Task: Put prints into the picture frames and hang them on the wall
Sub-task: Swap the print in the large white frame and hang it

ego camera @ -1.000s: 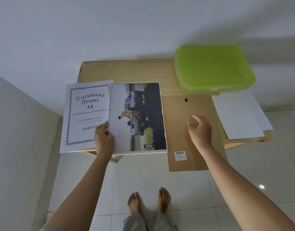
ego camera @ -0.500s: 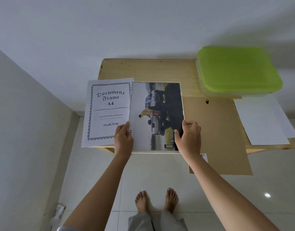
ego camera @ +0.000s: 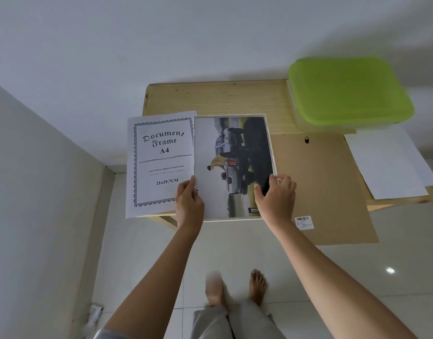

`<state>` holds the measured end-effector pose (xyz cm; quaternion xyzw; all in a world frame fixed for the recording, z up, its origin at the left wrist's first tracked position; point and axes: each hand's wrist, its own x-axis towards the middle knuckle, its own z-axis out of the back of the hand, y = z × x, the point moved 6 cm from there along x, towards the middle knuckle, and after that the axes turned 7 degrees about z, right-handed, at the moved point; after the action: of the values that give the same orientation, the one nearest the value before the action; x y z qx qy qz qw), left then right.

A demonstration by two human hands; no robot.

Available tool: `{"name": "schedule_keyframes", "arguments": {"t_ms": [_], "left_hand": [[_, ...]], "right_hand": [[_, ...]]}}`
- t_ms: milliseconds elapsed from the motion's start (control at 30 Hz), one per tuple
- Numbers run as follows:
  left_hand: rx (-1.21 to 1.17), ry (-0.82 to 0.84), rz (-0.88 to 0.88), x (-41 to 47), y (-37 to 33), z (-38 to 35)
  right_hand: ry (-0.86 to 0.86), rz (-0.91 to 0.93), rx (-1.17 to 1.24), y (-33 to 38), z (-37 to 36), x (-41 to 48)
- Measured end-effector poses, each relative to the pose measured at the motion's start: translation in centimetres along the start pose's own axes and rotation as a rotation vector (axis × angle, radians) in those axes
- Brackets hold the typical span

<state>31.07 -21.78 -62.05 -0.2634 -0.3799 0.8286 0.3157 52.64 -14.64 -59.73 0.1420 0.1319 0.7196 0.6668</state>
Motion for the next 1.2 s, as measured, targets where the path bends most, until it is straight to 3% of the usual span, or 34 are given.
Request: {"name": "schedule_keyframes", "arguments": {"t_ms": [733,1200], "left_hand": [[-0.004,0.020,-0.019,0.0,0.3,-0.3],[0.014,0.036,-0.032,0.1,0.5,-0.4]], "right_hand": [[0.071,-0.084,0.244,0.7,-0.9,-0.5],[-0.032,-0.191,0.355,0.2,-0.3,0.2]]}}
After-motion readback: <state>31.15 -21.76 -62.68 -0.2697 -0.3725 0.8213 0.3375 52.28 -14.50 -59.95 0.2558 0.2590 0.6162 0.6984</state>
